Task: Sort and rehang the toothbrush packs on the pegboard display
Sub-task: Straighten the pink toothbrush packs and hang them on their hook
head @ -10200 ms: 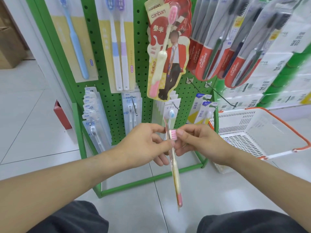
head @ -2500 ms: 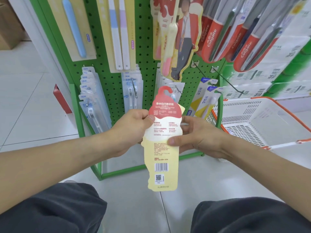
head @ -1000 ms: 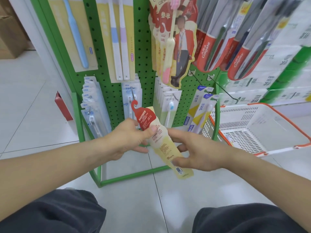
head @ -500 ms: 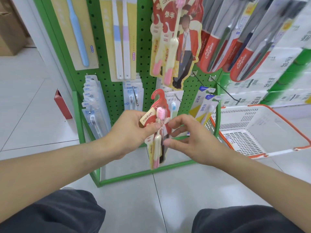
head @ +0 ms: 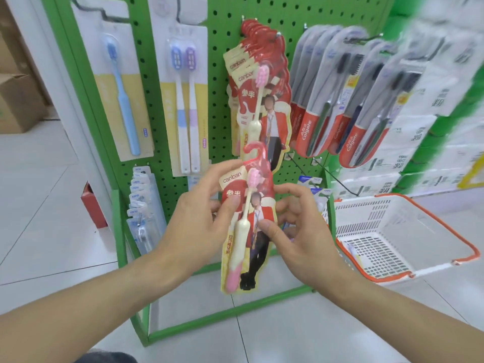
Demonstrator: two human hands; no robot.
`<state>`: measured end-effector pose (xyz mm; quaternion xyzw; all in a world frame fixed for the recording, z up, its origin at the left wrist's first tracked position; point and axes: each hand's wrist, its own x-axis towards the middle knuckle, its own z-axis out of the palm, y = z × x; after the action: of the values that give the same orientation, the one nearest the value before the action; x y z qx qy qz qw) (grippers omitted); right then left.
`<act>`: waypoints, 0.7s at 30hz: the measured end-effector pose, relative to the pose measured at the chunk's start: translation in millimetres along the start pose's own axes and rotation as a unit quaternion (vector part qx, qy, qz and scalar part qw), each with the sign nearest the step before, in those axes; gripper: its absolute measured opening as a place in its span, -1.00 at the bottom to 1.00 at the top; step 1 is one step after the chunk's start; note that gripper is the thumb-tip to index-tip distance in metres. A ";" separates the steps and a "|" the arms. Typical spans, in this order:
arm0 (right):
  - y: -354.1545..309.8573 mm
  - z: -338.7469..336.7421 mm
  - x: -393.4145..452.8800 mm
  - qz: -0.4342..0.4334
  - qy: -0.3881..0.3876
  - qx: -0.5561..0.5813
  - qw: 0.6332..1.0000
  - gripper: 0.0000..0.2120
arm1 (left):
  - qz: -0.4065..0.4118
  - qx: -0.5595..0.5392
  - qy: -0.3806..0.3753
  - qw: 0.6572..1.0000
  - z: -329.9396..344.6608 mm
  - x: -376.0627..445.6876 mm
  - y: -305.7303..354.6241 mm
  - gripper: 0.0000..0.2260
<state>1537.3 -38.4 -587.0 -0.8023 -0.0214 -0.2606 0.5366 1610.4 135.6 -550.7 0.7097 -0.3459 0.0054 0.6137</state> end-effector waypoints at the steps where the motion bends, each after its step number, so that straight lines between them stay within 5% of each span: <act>1: -1.3 -1.5 1.8 -0.018 0.005 -0.002 1.000 -0.51 | 0.012 -0.001 -0.005 1.000 -1.3 1.7 6.0 -0.51; 13: -56.6 -43.9 57.7 -0.240 0.122 -0.129 0.954 -0.45 | 0.148 0.064 0.040 0.986 -8.1 46.8 75.6 -0.39; 21: -54.5 -44.3 95.5 -0.222 0.118 -0.149 0.956 -0.43 | 0.107 0.166 0.116 0.974 -9.0 91.5 73.0 -0.43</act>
<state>1585.2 -77.5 -485.7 -0.8116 -0.0961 -0.4664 0.3384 1647.4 98.7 -445.6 0.7552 -0.3405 0.2102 0.5191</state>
